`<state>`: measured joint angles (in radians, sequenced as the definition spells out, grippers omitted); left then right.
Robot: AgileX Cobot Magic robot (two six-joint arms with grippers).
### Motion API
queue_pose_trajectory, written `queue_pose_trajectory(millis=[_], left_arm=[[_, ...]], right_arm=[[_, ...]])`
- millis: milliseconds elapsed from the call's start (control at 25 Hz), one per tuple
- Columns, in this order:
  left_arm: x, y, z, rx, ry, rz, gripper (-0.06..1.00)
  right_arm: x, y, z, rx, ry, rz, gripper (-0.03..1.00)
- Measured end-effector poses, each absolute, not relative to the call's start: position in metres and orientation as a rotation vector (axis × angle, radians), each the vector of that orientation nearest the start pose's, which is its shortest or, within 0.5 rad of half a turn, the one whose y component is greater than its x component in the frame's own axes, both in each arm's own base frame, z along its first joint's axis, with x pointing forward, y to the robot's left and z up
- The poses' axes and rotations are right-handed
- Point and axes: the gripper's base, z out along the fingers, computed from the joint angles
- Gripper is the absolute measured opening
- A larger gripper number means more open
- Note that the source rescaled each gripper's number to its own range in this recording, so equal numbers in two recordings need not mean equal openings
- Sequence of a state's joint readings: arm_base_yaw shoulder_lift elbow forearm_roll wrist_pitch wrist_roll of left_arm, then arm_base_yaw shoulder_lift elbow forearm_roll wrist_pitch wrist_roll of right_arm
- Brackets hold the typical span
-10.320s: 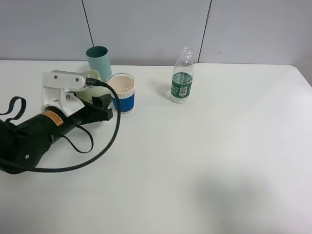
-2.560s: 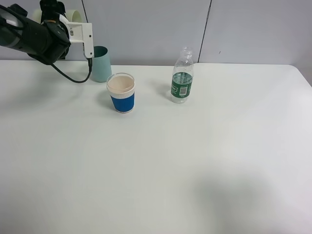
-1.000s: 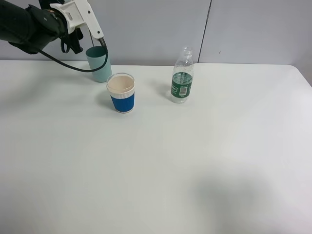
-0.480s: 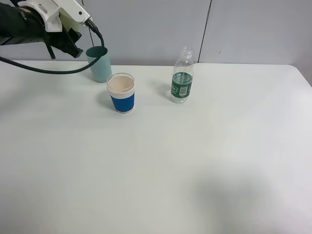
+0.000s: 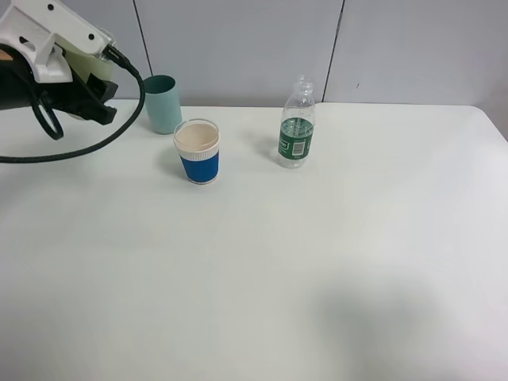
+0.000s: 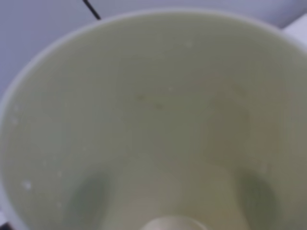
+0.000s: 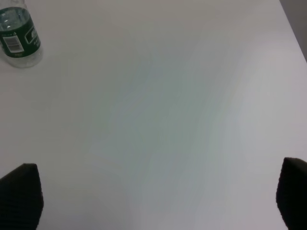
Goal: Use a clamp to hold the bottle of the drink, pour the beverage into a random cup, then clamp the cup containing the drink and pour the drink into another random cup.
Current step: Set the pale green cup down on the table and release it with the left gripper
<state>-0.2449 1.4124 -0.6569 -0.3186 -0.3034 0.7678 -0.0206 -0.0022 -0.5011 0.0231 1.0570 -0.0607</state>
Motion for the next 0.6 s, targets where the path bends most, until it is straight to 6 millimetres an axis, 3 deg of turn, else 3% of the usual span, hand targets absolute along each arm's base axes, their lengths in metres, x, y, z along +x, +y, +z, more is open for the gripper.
queue_pose_trajectory(millis=[360, 600], left_arm=[[0.242, -0.067, 0.233, 0.477, 1.832, -0.080, 0.04], [0.223, -0.075, 0.220, 0.519, 1.775, -0.239, 0.04]], right_arm=[[-0.005, 0.002, 0.278, -0.042, 2.037, -0.023, 0.94], [-0.005, 0.002, 0.278, -0.042, 2.037, -0.023, 0.94]])
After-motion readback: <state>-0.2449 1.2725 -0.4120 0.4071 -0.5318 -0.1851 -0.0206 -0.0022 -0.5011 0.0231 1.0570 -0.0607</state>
